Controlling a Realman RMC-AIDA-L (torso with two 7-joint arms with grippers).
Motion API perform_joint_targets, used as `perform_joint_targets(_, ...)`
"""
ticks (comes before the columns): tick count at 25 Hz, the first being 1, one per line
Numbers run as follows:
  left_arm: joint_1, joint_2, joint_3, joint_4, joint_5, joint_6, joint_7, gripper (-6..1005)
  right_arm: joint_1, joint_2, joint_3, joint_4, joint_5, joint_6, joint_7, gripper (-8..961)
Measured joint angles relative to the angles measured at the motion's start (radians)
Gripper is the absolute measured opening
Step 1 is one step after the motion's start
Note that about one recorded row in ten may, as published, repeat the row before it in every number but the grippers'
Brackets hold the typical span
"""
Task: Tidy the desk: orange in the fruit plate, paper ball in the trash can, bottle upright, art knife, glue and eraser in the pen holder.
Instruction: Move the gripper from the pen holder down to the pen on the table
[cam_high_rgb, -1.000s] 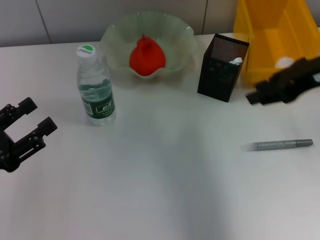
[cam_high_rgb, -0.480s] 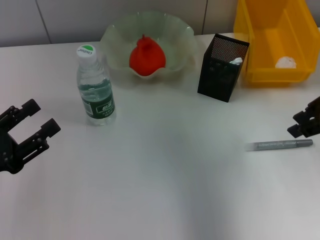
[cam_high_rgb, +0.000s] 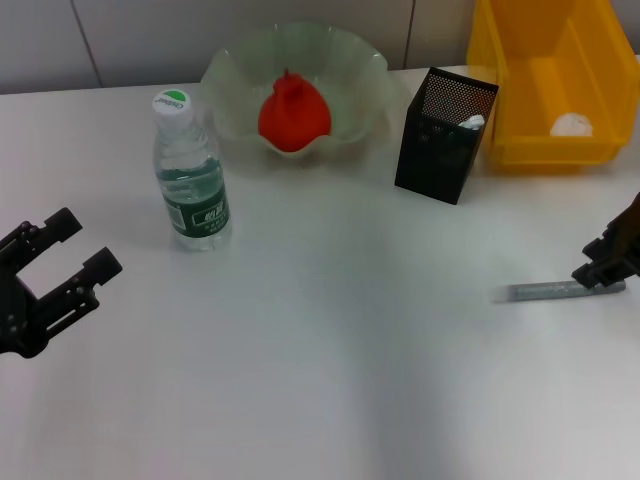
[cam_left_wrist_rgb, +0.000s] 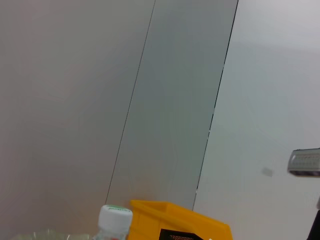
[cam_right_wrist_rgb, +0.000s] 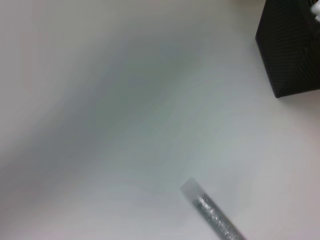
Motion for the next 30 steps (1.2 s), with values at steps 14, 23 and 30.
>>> perform_joint_targets(14, 0.001, 0.001, 0.0, -0.022, 0.003, -0.003, 0.003, 738, 0.109, 0.002, -0.091, 0.204, -0.039, 0.122, -0.021, 359)
perform_joint_targets(23, 0.001, 0.002, 0.0, -0.024, 0.003, -0.003, 0.013, 738, 0.141, 0.009, -0.109, 0.267, -0.041, 0.147, -0.021, 358)
perform_joint_targets(30, 0.0, 0.002, 0.0, -0.024, 0.003, -0.004, 0.013, 738, 0.143, 0.01, -0.143, 0.288, -0.044, 0.16, -0.014, 357)
